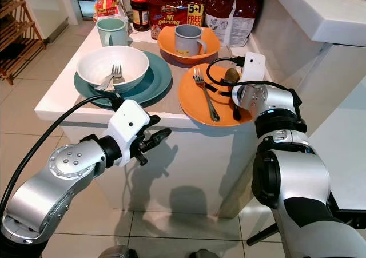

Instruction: Setting the table

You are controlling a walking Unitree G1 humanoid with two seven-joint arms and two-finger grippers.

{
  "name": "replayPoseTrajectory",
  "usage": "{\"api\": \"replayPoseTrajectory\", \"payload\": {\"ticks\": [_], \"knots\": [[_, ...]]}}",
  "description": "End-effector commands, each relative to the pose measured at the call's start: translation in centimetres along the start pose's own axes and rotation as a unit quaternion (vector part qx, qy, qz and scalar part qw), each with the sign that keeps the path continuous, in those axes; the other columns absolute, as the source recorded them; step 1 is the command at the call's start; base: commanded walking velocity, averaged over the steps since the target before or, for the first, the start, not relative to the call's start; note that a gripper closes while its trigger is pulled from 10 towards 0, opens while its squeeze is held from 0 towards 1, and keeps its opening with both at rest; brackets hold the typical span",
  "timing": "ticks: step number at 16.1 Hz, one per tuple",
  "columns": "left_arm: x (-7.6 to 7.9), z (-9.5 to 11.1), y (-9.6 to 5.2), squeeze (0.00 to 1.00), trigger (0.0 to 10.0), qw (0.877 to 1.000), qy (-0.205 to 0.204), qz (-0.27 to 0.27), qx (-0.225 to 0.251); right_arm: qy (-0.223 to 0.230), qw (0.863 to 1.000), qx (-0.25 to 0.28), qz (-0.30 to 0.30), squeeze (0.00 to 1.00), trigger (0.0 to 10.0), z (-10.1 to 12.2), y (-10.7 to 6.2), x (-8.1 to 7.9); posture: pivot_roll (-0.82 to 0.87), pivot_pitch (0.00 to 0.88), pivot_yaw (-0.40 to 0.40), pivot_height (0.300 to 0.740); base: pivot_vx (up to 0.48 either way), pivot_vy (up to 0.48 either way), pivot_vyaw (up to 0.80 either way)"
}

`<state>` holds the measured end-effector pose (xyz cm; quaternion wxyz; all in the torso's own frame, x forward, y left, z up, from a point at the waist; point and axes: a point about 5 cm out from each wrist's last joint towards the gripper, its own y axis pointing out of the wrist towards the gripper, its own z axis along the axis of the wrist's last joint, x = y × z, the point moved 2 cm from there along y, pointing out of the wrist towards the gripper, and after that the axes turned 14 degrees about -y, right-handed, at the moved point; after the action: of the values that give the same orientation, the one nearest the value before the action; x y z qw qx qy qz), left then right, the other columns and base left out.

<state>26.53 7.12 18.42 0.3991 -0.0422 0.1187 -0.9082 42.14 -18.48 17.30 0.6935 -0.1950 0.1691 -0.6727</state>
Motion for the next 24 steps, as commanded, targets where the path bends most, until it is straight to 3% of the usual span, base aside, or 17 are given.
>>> {"api": "replayPoseTrajectory", "payload": {"ticks": [1,4,9,14,15,16,20,22,23,24], "knots": [[0.3,0.2,0.0,0.00,10.0,1.000,0.008,-0.001,-0.002,0.005,0.999,-0.035,0.010,0.00,0.0,-1.4,0.3,-0.3,0.09,0.036,-0.039,0.740,0.000,0.000,0.00],[0.2,0.3,0.0,0.00,10.0,1.000,0.009,0.002,-0.001,0.008,1.000,-0.025,0.007,0.00,0.0,-1.0,0.2,-0.1,0.09,0.035,-0.040,0.740,0.000,0.000,0.00],[-1.5,1.5,0.0,0.00,10.0,0.997,-0.011,0.067,0.048,0.023,0.992,0.124,0.028,0.00,0.0,5.0,-2.8,-0.4,0.08,0.040,-0.040,0.740,0.000,0.000,0.00],[-1.6,1.6,0.1,0.00,10.0,0.995,-0.034,0.073,0.060,-0.044,0.973,0.220,0.054,0.00,0.0,4.3,-6.8,-1.2,0.06,0.036,-0.034,0.740,0.000,0.000,0.00],[-1.5,1.6,0.1,0.00,10.0,0.994,-0.025,0.081,0.064,-0.093,0.954,0.276,0.066,0.00,0.0,4.0,-8.6,-2.0,0.07,0.032,-0.037,0.740,0.000,0.000,0.00],[-1.5,1.4,0.0,0.00,10.0,0.993,-0.022,0.098,0.069,-0.131,0.925,0.345,0.094,0.00,9.9,3.3,-11.5,-3.9,0.07,0.034,-0.040,0.740,0.000,0.000,0.00],[-3.2,1.4,-0.9,0.00,10.0,0.977,-0.072,0.155,0.130,-0.076,0.888,0.441,0.103,0.00,10.0,2.1,-15.8,-4.7,0.05,0.034,-0.048,0.740,0.000,0.000,0.00],[-2.9,1.4,-0.9,0.00,10.0,0.977,-0.073,0.152,0.134,-0.070,0.883,0.451,0.105,0.00,10.0,0.7,-16.6,-4.6,0.06,0.036,-0.050,0.740,0.000,0.000,0.00],[-2.7,1.4,-1.0,0.00,10.0,0.976,-0.080,0.149,0.141,-0.077,0.887,0.446,0.095,0.00,10.0,-2.0,-17.1,-4.3,0.04,0.046,-0.044,0.740,-0.319,0.000,0.00],[-2.7,1.3,-1.0,0.00,10.0,0.976,-0.080,0.148,0.140,-0.075,0.890,0.440,0.089,0.00,10.0,-2.8,-17.1,-4.0,0.04,0.053,-0.042,0.740,-0.322,0.000,0.00]]}}
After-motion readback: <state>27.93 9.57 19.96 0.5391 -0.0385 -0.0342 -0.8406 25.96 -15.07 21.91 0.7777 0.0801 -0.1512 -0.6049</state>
